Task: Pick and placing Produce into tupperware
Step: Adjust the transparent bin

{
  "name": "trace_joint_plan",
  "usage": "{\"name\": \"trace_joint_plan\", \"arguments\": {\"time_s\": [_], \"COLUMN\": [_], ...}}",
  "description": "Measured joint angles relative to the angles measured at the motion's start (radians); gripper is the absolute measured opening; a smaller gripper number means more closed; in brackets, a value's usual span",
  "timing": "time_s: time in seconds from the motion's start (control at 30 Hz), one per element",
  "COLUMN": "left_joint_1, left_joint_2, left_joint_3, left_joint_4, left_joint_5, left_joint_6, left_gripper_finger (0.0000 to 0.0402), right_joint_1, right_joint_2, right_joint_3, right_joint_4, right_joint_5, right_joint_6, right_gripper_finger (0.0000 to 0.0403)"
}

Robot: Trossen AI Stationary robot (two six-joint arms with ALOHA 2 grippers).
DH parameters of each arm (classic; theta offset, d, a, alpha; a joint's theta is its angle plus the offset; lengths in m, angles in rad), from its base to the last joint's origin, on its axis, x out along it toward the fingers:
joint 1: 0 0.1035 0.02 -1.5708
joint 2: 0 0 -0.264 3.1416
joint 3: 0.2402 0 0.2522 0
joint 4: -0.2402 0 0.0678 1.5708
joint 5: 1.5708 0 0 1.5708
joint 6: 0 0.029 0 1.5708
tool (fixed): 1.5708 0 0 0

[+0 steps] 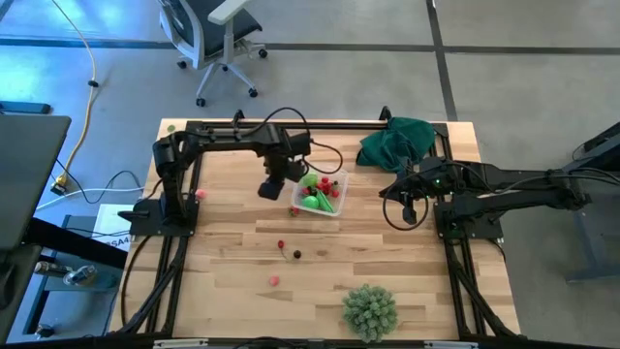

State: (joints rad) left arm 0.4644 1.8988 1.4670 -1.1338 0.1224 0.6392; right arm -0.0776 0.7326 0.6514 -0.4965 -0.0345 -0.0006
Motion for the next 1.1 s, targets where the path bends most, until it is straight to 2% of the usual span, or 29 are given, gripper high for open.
{"name": "trace_joint_plan", "arguments": {"time_s": [0.3, 0.77, 1.1], "left_joint_1": [-0.009, -0.054, -0.053], "left_joint_2": [0.0, 0.0, 0.0], "left_joint_3": [-0.12, -0.121, -0.121], "left_joint_4": [0.224, 0.382, 0.432], "left_joint_5": [0.102, 0.14, 0.155], "left_joint_6": [-0.001, 0.005, 0.008], "left_gripper_finger": [0.0146, 0.0146, 0.0147], "right_joint_1": [0.0, 0.0, 0.0], "right_joint_2": [0.0, 0.0, 0.0], "right_joint_3": [0.0, 0.0, 0.0], "right_joint_4": [0.0, 0.0, 0.0], "right_joint_5": [0.0, 0.0, 0.0], "right_joint_6": [0.0, 0.0, 0.0], "right_gripper_finger": [0.0024, 0.0024, 0.0024]}}
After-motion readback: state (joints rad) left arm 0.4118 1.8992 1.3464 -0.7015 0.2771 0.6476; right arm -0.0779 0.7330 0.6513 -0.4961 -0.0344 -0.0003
